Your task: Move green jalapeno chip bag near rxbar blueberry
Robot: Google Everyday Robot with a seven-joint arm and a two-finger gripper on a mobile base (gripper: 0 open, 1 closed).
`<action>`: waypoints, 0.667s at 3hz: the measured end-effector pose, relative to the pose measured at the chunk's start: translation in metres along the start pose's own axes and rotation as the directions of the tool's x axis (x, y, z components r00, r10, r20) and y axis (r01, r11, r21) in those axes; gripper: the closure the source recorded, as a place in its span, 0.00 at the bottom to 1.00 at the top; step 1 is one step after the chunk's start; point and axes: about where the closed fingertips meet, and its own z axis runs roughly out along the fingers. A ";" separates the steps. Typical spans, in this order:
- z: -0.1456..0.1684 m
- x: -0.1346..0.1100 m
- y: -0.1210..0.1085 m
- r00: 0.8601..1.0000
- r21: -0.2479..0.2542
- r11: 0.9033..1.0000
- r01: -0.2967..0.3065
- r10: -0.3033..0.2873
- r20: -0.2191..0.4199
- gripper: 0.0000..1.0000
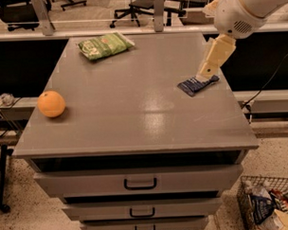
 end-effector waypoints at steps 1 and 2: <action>0.000 0.000 0.000 1.000 0.000 1.000 -0.001 0.001 0.002 0.00; 0.025 -0.012 -0.011 0.996 0.023 0.998 -0.064 0.062 0.070 0.00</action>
Offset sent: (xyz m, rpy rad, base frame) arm 0.1018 0.0649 -0.0361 0.3916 -0.0750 -0.1243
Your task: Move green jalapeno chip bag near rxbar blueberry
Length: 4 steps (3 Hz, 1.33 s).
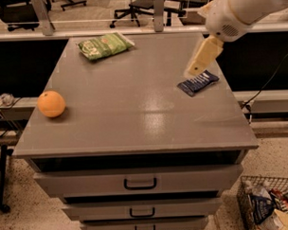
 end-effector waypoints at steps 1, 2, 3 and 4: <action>0.064 -0.034 -0.038 0.978 0.027 0.992 -0.121 0.114 0.175 0.00; 0.108 -0.065 -0.081 0.929 0.034 0.972 -0.231 0.210 0.305 0.00; 0.144 -0.088 -0.120 0.868 0.033 0.934 -0.355 0.316 0.383 0.00; 0.177 -0.109 -0.137 0.807 -0.013 0.894 -0.448 0.411 0.423 0.00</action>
Offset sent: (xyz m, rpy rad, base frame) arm 0.2125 0.1090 0.0024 0.6036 -0.0984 -0.1148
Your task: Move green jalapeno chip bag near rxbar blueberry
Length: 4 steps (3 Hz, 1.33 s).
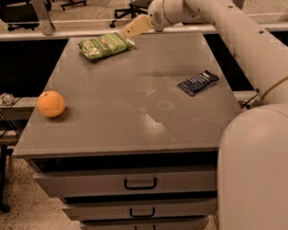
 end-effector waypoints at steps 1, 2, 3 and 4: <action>0.042 -0.002 0.018 0.998 -0.030 0.998 -0.060 0.059 -0.031 0.00; 0.080 0.003 0.041 0.993 -0.059 0.993 -0.101 0.097 -0.074 0.00; 0.108 0.012 0.058 0.987 -0.075 0.989 -0.125 0.117 -0.106 0.00; 0.137 0.022 0.064 0.985 -0.050 0.992 -0.120 0.112 -0.133 0.00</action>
Offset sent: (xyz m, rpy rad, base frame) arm 0.0300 0.1163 -0.0665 0.0223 0.2076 0.0029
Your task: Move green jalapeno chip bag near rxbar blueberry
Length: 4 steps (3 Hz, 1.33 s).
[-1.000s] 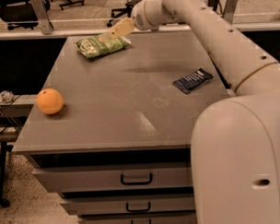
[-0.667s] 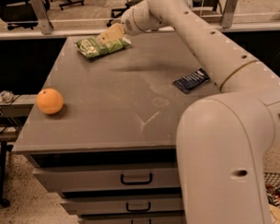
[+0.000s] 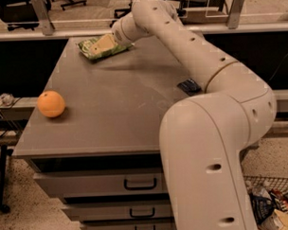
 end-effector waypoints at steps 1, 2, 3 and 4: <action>0.017 0.005 -0.006 1.000 0.026 1.000 0.009 -0.008 -0.021 0.00; 0.031 0.014 -0.013 0.999 0.042 0.999 0.023 -0.021 -0.050 0.10; 0.038 0.022 -0.021 0.997 0.058 0.998 0.038 -0.034 -0.066 0.26; 0.034 0.025 -0.030 0.997 0.073 0.996 0.049 -0.044 -0.067 0.49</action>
Offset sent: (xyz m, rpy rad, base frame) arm 0.0425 -0.0019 -0.0379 -0.1075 -0.0011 -0.0435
